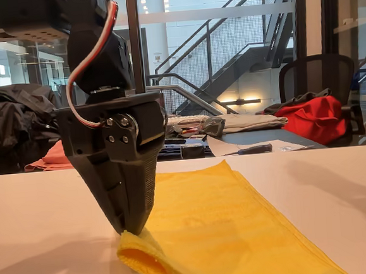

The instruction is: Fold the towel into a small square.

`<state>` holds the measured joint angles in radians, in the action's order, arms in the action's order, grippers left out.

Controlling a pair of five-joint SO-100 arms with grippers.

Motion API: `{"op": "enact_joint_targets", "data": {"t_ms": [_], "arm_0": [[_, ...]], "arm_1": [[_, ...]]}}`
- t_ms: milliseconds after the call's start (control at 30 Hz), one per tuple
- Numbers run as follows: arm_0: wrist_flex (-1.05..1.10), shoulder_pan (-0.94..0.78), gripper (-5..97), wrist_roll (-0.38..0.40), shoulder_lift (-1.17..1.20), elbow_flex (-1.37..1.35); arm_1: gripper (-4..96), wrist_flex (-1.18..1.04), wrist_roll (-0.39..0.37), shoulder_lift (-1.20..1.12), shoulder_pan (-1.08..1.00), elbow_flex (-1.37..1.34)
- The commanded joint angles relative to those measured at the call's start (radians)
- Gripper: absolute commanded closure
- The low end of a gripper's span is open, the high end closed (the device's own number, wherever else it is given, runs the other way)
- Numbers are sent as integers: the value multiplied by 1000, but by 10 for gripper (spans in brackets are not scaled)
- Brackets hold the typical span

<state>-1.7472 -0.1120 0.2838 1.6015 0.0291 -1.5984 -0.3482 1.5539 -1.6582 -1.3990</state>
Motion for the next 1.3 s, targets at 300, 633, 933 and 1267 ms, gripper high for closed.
{"op": "enact_joint_targets", "data": {"t_ms": [300, 633, 933, 1267], "arm_0": [[5, -2, 921, -2, 28, 12], [8, -52, 921, 0, 28, 3], [8, -143, 921, 11, 20, 2], [8, -143, 918, 3, 31, 6]], "arm_1": [[922, 17, -51, 126, 563, 32], [930, 402, -394, -69, 985, 92], [930, 647, -397, -327, 1075, 244], [923, 644, -397, -551, 1172, 434]]}}
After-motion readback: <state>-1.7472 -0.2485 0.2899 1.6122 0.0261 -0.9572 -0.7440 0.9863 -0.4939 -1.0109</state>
